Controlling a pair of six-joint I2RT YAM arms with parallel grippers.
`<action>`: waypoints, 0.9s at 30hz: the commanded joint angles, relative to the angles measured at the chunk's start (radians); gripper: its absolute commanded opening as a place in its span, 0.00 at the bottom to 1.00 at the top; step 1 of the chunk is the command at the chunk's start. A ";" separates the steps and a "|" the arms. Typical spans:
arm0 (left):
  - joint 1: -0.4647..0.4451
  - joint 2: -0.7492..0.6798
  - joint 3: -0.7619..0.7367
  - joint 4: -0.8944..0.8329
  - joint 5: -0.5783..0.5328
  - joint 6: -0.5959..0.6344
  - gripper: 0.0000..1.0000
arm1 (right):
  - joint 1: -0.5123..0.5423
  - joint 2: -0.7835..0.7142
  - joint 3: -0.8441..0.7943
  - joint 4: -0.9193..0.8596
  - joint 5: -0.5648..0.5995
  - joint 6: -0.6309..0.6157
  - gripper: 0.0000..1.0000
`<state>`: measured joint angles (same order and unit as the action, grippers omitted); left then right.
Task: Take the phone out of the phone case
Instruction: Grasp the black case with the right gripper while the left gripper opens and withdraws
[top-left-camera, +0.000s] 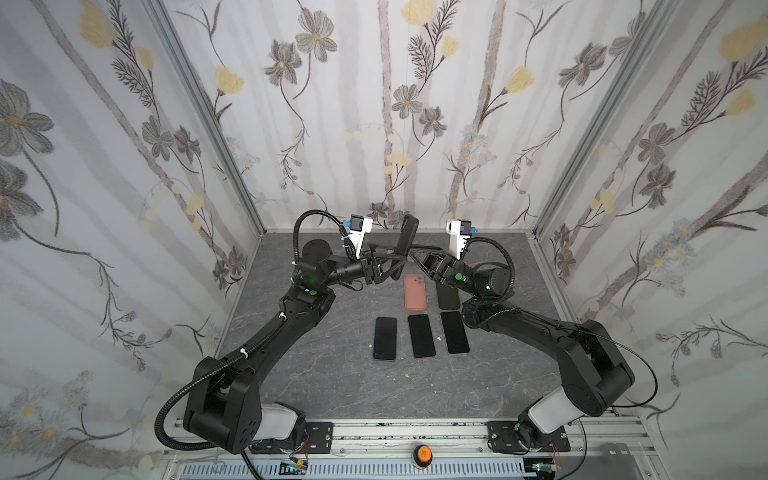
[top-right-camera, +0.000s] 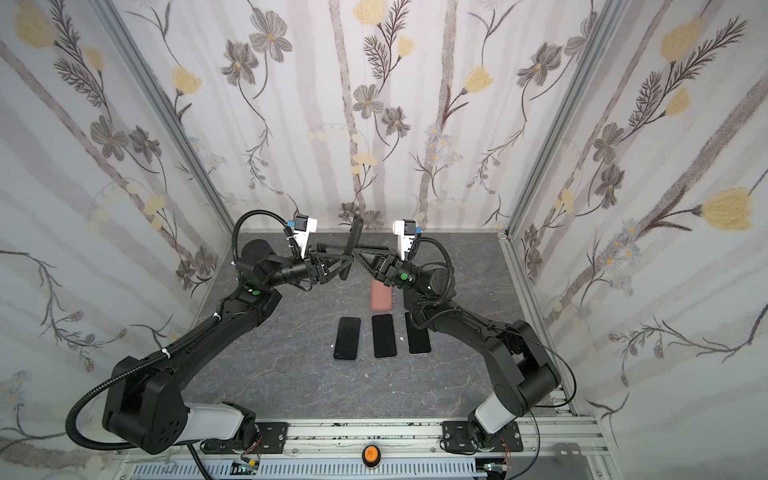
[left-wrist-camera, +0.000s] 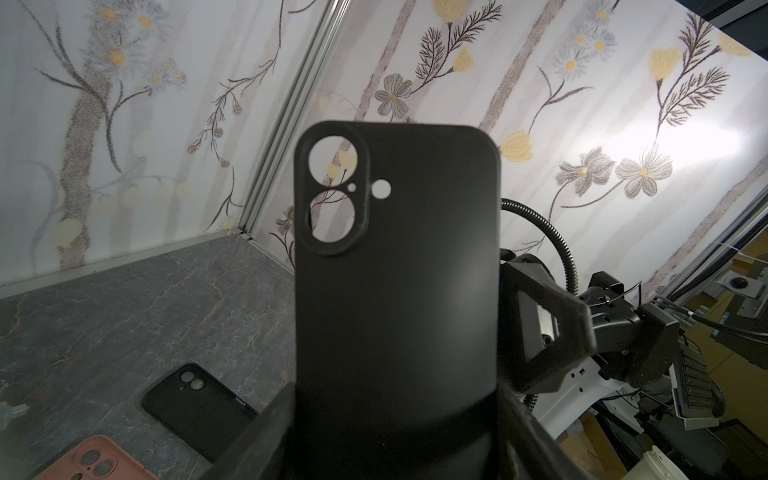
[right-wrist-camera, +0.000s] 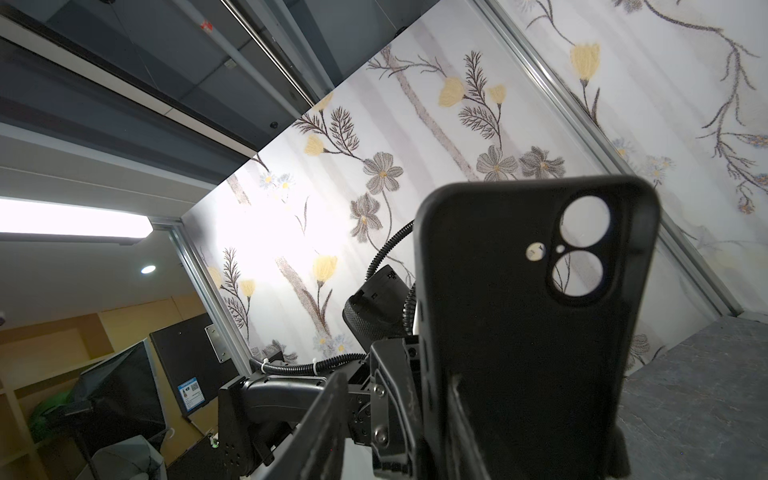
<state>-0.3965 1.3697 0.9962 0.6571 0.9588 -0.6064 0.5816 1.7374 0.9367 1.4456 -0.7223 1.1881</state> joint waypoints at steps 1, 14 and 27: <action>0.000 0.002 -0.005 0.051 0.016 -0.010 0.70 | 0.002 0.009 0.010 0.030 -0.011 0.016 0.28; 0.024 -0.025 -0.056 0.056 -0.010 -0.001 0.97 | 0.004 -0.033 -0.005 -0.129 0.052 -0.077 0.00; 0.281 -0.269 -0.333 -0.276 -0.396 0.173 1.00 | 0.173 0.049 0.393 -1.419 0.780 -0.533 0.00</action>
<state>-0.1219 1.1263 0.6556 0.5423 0.7067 -0.5461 0.7288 1.7428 1.2751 0.3164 -0.1429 0.6975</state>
